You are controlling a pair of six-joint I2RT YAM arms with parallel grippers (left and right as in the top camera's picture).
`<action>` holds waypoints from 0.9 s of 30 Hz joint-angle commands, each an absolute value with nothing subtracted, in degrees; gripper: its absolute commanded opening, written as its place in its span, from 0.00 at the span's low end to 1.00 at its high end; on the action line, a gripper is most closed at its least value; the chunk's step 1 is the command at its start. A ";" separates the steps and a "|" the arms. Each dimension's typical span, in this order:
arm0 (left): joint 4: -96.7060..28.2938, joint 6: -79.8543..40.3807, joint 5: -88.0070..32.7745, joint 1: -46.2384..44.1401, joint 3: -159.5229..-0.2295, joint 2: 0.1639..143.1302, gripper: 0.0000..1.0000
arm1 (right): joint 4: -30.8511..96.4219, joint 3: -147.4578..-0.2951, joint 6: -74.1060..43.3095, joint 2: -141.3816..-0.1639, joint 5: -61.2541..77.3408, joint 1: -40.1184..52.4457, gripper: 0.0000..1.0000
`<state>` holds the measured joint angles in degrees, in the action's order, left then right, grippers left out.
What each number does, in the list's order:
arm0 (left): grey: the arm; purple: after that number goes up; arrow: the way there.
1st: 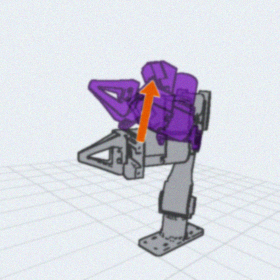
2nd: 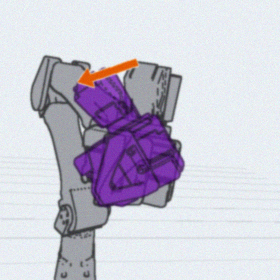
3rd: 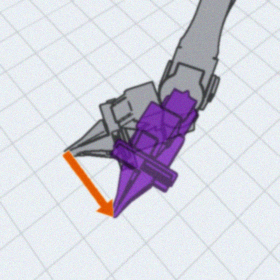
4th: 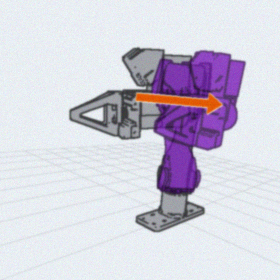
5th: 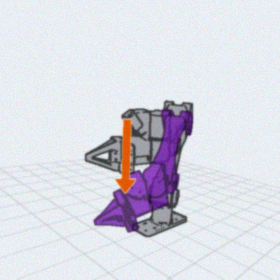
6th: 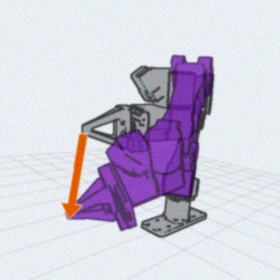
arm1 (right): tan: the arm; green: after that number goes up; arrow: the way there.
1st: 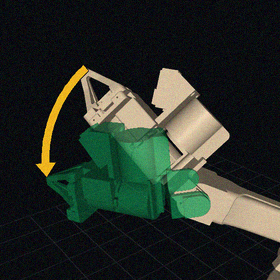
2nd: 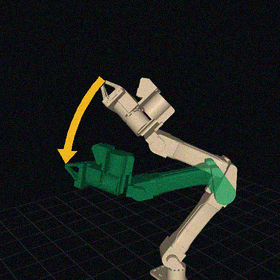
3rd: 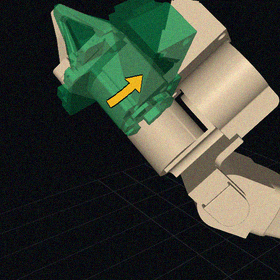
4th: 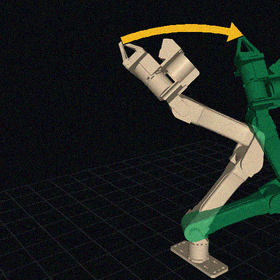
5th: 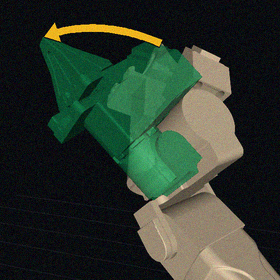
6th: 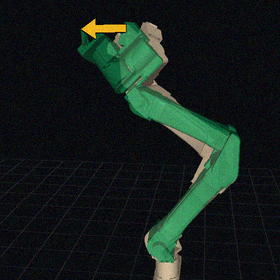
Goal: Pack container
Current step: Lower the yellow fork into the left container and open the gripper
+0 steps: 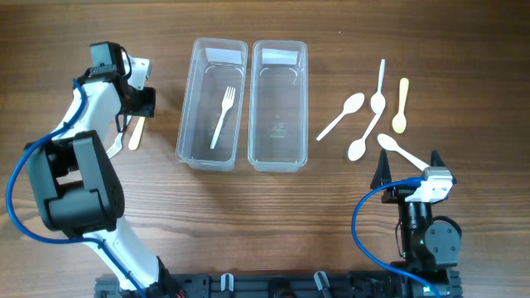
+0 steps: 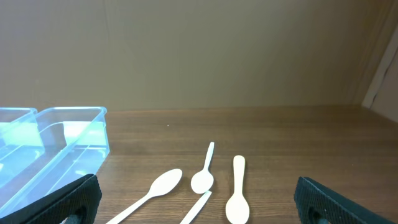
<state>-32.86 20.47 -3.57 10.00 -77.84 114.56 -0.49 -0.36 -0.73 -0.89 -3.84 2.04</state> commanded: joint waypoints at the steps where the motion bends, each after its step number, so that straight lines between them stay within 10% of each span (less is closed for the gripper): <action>1: -30.94 20.58 -5.19 9.85 -77.67 117.78 0.46 | -0.82 -0.30 -0.14 -0.43 -2.92 1.80 1.00; 16: -28.93 20.60 -3.03 9.85 -77.69 120.90 0.19 | -0.82 -0.30 -0.14 -0.43 -2.92 1.80 1.00; 27: -29.58 20.12 0.62 9.06 -77.69 106.06 0.21 | -0.82 -0.30 -0.14 -0.43 -2.92 1.80 1.00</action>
